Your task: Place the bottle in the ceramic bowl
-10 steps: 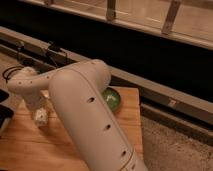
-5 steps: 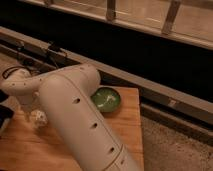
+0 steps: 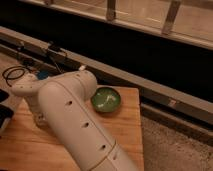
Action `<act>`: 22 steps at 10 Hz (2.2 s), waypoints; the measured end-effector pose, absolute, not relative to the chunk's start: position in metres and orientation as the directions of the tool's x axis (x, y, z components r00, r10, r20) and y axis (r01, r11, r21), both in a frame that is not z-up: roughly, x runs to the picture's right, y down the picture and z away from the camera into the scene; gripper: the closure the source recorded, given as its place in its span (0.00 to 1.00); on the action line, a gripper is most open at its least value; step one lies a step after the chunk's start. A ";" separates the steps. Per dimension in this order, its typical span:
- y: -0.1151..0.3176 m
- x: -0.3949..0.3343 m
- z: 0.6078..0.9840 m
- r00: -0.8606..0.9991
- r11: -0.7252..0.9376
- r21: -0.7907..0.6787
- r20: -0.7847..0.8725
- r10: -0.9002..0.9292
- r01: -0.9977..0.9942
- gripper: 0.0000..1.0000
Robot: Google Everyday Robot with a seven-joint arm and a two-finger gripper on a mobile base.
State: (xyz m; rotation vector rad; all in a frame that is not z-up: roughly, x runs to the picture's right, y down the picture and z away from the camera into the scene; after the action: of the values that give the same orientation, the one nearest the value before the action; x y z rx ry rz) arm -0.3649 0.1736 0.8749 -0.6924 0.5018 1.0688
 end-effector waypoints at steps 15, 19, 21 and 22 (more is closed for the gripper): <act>0.085 -0.259 0.752 0.281 0.183 -0.235 -0.503 0.818 -0.954 1.00; 0.067 -0.201 0.713 0.227 0.140 -0.214 -0.465 0.856 -0.967 1.00; 0.068 -0.203 0.712 0.231 0.142 -0.218 -0.464 0.855 -0.966 1.00; 0.067 -0.203 0.713 0.228 0.140 -0.215 -0.467 0.854 -0.966 1.00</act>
State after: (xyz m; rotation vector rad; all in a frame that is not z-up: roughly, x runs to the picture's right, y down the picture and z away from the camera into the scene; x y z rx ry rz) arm -0.2030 0.0672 0.7133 -0.5255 0.2557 1.3359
